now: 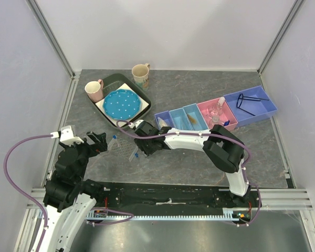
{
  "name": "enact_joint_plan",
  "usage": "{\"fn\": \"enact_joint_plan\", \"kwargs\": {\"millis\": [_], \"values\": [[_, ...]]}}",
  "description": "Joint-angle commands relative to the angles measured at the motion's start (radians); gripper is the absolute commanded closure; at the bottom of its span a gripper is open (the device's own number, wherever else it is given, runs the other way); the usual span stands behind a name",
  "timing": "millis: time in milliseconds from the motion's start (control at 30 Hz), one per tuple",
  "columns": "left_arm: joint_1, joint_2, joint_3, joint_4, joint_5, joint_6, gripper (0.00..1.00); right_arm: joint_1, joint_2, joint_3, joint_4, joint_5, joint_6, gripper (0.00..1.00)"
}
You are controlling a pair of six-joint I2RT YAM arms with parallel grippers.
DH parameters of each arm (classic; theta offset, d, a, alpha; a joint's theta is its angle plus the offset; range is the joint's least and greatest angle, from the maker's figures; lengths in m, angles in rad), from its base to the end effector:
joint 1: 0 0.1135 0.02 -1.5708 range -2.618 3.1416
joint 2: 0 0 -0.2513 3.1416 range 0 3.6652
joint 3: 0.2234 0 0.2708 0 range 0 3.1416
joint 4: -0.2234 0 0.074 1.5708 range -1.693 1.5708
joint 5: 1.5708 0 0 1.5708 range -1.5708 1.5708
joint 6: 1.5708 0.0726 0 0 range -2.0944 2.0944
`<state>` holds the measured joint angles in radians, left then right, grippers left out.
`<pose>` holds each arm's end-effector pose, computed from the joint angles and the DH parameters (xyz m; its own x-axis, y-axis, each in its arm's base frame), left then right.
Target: Organize the chemistry lab equipment
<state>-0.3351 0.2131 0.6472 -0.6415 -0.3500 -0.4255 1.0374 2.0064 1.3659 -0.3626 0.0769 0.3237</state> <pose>0.1290 -0.0185 0.3029 -0.1738 -0.3500 -0.9205 -0.0875 0.9365 -0.3396 0.2348 0.3867 0.1082 -0.6728 -0.5157 -0.5304 -0.6577 0.7453 0.1096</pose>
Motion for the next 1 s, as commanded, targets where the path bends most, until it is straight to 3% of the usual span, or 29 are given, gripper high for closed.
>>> {"fn": "enact_joint_plan", "kwargs": {"millis": [0, 267, 467, 667, 967], "values": [[0.005, -0.009, -0.009, 0.019, -0.017, 0.013, 0.02, 0.003, 0.008, -0.01, 0.007, 0.083, -0.015, 0.51], [0.005, -0.009, -0.008, 0.022, 0.003, 0.013, 0.02, 0.004, -0.024, -0.05, 0.017, 0.089, -0.061, 0.77], [0.005, -0.023, -0.009, 0.048, 0.152, -0.016, 0.05, 0.0, -0.101, -0.067, 0.043, 0.025, -0.094, 0.84], [0.005, -0.014, -0.119, 0.141, 0.427, -0.341, 0.07, -0.026, -0.221, -0.083, 0.071, -0.195, -0.109, 0.85], [0.005, -0.037, -0.333, 0.446, 0.6, -0.731, 0.07, -0.068, -0.345, -0.123, 0.09, -0.497, -0.146, 0.86]]}}
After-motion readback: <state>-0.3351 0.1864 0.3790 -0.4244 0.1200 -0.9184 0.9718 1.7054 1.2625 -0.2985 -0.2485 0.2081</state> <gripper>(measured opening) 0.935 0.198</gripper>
